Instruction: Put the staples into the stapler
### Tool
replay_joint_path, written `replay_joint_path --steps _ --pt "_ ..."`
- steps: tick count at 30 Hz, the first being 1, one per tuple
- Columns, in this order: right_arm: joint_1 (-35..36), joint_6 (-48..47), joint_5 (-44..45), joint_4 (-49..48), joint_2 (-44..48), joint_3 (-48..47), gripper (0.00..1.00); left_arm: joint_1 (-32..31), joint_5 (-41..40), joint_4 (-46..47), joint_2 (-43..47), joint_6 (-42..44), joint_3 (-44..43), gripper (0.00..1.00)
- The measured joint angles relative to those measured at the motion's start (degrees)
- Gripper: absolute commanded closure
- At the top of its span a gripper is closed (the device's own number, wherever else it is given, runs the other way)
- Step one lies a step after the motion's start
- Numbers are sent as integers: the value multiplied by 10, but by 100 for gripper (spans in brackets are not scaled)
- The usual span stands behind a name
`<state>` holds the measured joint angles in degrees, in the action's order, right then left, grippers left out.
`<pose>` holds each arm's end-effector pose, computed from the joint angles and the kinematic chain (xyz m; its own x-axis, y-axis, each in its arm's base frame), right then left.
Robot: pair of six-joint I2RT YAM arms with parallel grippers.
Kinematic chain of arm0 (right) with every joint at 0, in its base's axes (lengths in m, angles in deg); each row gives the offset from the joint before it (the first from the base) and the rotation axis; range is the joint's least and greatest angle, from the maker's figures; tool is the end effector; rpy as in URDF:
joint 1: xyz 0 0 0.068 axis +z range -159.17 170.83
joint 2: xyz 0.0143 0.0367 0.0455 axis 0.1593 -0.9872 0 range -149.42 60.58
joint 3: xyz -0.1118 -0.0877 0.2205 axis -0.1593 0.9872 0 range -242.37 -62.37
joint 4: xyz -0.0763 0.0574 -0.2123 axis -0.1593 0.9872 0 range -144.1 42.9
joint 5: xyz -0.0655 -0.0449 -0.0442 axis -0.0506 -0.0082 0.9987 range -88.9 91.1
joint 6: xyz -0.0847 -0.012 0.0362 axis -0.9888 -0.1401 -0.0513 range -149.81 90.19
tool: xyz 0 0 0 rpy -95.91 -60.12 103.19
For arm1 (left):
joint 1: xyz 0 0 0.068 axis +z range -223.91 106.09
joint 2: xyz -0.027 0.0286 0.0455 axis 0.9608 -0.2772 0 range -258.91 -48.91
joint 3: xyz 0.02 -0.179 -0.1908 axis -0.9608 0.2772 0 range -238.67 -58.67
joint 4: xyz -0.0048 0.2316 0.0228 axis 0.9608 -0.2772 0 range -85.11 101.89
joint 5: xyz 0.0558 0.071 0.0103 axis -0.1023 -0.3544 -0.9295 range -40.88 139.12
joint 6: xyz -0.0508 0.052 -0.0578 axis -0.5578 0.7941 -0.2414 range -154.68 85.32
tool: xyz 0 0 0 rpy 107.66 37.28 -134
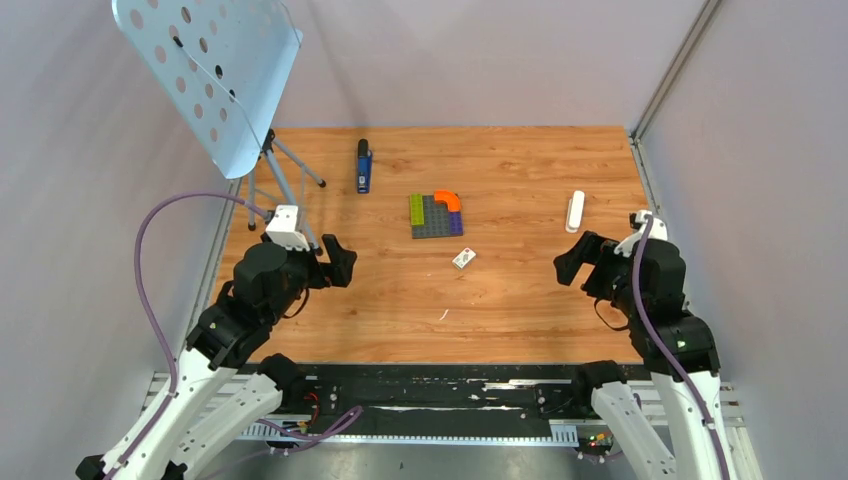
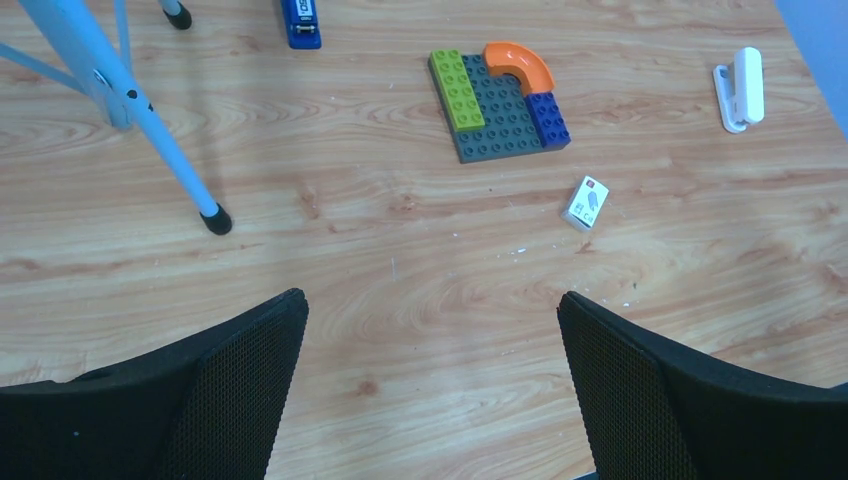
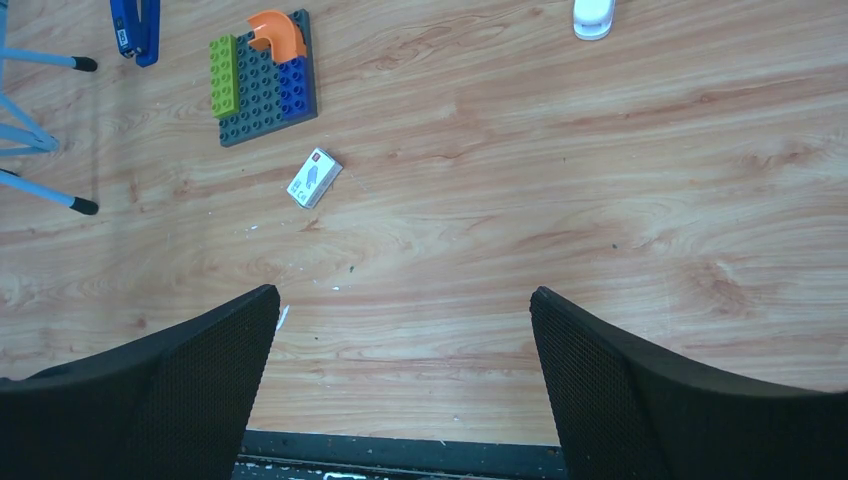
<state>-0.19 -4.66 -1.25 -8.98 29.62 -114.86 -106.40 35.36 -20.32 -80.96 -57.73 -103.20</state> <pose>0.1223 0.0229 0.3149 -0.4400 0.3603 -0.8225 -0.0068 0.9146 0.4043 0.1351 -0.0625 0.3003 -0.3923 -0.2010 -0.8976 0.1949 0.9355 -0.2947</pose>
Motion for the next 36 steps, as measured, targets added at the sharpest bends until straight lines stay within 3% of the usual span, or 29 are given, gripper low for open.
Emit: replay_joint_path --steps 11,19,23,27,33,36 --pt "0 23 53 -3 43 44 1 0 -6 -16 18 3 -1 0" --pt "0 -36 137 -95 -51 87 8 0 13 -28 18 30 -1 0" --pt "-3 -101 193 -178 -172 79 23 0 31 -35 18 47 0 0" --pt "-21 -146 193 -227 -320 31 36 0 42 -40 19 57 9 0" --pt "-49 -183 169 -268 -503 -74 38 0 50 -42 19 65 12 0" --pt "-72 -194 154 -283 -582 -129 29 0 52 -42 21 66 14 0"
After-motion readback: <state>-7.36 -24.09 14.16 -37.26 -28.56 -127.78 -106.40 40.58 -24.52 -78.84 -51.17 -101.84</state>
